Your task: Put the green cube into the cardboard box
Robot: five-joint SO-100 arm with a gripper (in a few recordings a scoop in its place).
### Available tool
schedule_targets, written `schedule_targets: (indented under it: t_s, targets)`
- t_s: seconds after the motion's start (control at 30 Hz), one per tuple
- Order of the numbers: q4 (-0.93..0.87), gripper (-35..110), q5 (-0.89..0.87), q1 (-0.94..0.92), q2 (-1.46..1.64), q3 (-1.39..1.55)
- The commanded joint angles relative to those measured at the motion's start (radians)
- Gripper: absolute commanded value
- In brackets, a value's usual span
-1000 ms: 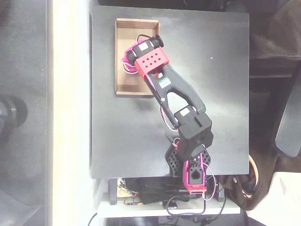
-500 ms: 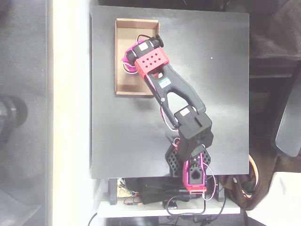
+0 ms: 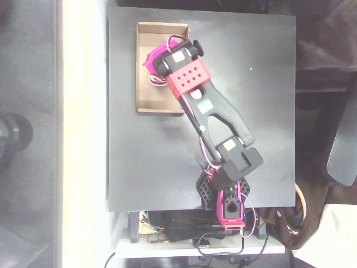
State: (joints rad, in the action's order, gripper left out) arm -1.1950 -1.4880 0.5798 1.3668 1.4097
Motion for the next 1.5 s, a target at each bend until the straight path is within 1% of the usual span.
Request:
schedule_targets:
  t_s: [0.0,0.4,0.77,0.97,1.07,1.23,1.33,1.47]
  targets:
    - [0.005,27,-0.006,-0.025,0.152,-0.015]
    - [0.005,27,-0.006,-0.23,0.472,-0.015]
    - [0.005,26,-0.006,-0.416,0.692,0.002]
    - [-0.009,25,-0.014,-0.489,0.75,0.003]
    - [-0.009,20,-0.017,-0.515,0.773,0.005]
    - [-0.011,8,-0.017,-0.566,0.853,0.061]
    - [-0.011,4,-0.017,-0.578,0.936,0.161]
    - [-0.009,3,-0.012,-0.581,1.078,0.35]
